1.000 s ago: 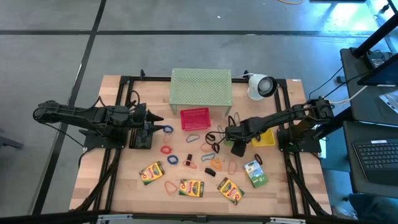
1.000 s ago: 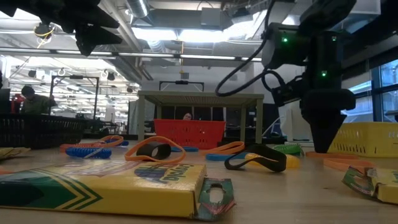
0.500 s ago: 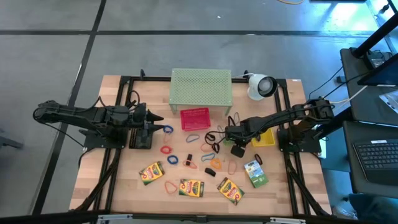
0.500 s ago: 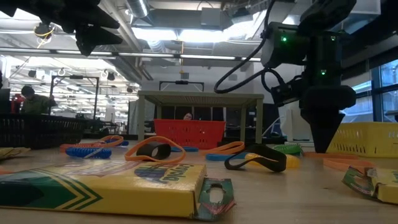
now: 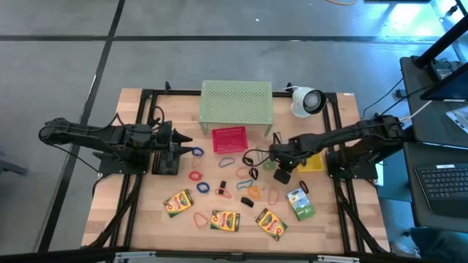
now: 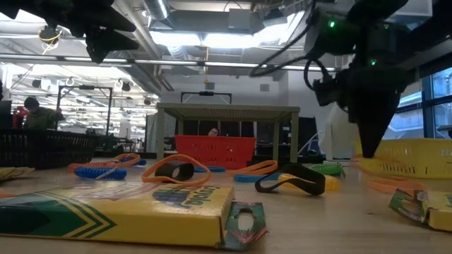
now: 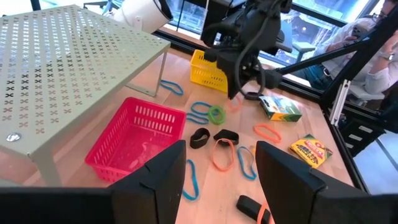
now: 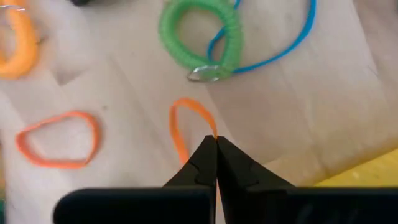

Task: Pick & Place Office Desk Supplies
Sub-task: Put the orange rubber band into the red bin

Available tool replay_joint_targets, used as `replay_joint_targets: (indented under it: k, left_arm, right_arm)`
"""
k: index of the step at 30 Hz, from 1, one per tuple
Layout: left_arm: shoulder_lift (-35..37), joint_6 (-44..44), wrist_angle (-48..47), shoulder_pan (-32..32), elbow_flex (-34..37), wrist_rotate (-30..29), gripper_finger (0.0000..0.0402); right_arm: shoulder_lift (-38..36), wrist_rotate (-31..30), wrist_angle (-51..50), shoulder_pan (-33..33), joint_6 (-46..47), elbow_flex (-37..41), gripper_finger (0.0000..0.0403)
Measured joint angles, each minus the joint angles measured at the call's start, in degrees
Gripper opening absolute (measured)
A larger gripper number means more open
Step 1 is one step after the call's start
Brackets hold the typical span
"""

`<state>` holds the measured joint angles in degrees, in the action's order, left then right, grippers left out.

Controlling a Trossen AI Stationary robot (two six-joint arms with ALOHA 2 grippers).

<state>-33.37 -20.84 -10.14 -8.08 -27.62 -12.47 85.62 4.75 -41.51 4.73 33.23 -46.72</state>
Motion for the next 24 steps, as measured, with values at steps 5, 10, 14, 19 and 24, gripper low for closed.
replay_joint_targets:
  k: [5,10,14,19,24]
  left_arm:
    - [0.0,-0.1,0.1,0.0,0.0,0.0,0.0191]
    - [0.0,-0.1,0.1,0.0,0.0,0.2,0.0191]
    - [0.0,-0.1,0.1,0.0,0.0,0.2,0.0191]
    - [0.0,-0.1,0.1,0.0,0.0,0.2,0.0191]
    - [-0.4,-1.0,0.1,0.0,0.0,0.1,0.0191]
  right_arm:
    - [-3.3,0.2,-0.5,-0.1,1.7,0.0,0.0001]
    - [-7.6,0.4,-1.1,0.0,4.2,-0.1,0.0]
    - [-11.3,0.4,-1.2,0.0,6.1,-0.1,0.0]
    - [-15.0,-0.8,0.1,0.0,9.7,-0.1,0.0]
    - [-17.0,-2.4,7.0,-0.1,12.1,-0.2,0.0]
